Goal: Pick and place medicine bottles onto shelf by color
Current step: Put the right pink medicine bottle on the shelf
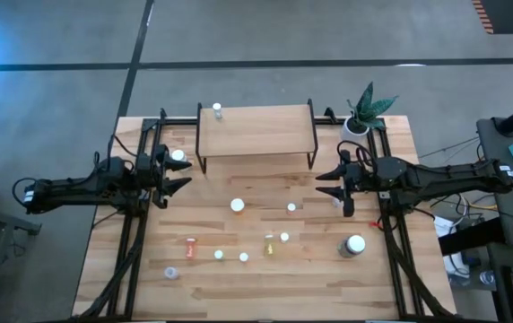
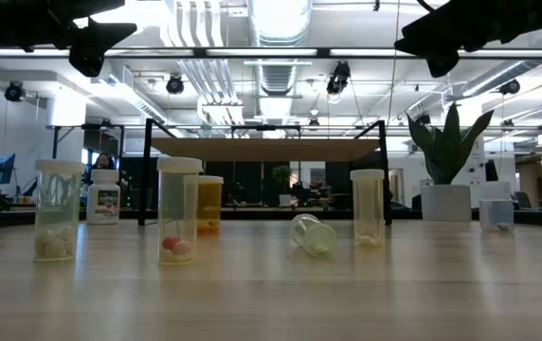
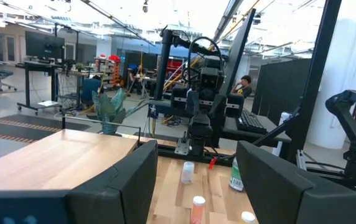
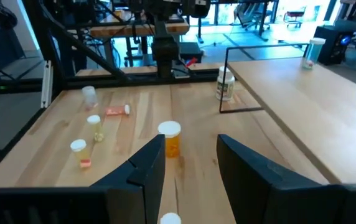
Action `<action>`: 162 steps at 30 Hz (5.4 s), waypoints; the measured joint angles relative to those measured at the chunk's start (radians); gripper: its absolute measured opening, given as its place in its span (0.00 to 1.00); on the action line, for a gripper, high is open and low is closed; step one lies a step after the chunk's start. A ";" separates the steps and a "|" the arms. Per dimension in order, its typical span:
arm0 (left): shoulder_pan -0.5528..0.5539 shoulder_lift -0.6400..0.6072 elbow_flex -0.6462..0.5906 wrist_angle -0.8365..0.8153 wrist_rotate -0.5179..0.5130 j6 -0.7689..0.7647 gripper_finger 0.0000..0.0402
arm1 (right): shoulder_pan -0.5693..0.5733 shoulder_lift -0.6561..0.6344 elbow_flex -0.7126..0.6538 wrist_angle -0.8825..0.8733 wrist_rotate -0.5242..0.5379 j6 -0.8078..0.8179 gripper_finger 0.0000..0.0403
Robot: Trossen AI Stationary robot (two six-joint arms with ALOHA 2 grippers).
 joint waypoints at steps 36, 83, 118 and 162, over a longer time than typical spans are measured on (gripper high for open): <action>0.000 0.000 -0.013 0.000 -0.006 -0.079 0.51 | 0.000 0.000 0.000 -0.018 -0.039 0.067 0.33; 0.000 0.007 -0.013 0.000 -0.021 -0.074 0.51 | 0.000 0.030 0.000 -0.015 -0.038 0.062 0.35; 0.000 0.005 -0.013 0.000 -0.028 -0.079 0.51 | 0.079 0.224 0.056 -0.006 -0.047 0.114 0.58; 0.000 0.008 -0.014 0.000 -0.029 -0.071 0.51 | 0.063 0.733 -0.049 0.381 0.092 0.124 0.72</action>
